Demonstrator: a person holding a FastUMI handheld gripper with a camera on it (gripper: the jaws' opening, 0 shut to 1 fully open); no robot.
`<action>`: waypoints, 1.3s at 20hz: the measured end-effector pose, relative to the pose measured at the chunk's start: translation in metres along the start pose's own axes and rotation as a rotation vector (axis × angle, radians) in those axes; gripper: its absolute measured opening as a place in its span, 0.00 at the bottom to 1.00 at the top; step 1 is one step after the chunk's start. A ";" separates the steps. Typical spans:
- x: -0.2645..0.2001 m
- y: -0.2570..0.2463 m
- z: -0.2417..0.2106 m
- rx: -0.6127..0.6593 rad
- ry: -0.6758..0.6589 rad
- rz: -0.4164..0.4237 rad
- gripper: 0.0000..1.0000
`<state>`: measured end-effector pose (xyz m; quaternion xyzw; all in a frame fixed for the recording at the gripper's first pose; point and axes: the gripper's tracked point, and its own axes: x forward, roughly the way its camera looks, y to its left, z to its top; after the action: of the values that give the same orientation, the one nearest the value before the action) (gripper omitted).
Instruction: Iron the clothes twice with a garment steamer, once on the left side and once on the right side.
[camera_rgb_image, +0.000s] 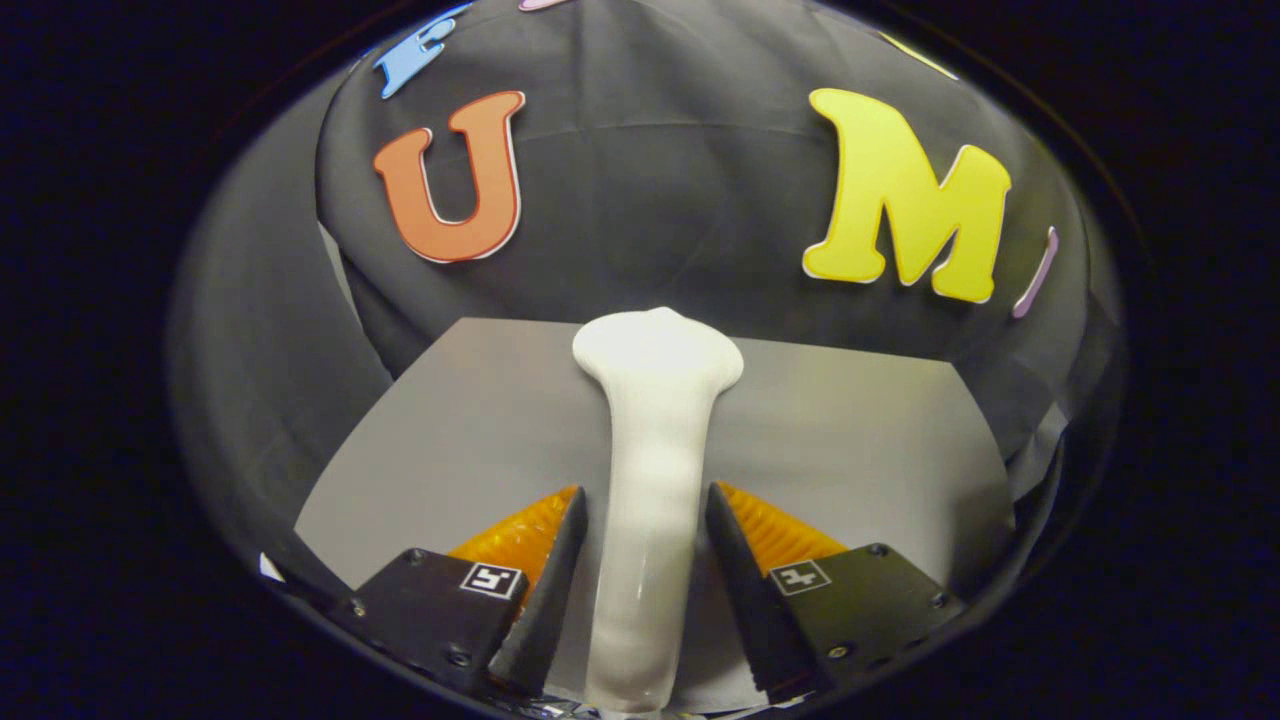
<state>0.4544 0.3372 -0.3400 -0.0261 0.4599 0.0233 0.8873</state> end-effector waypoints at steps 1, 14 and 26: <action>0.000 -0.002 -0.001 0.007 0.002 -0.011 0.73; -0.070 0.012 0.025 0.063 -0.154 0.162 0.31; -0.242 -0.040 0.022 0.103 -0.387 0.235 0.31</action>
<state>0.3355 0.2949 -0.1287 0.0780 0.2818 0.1077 0.9502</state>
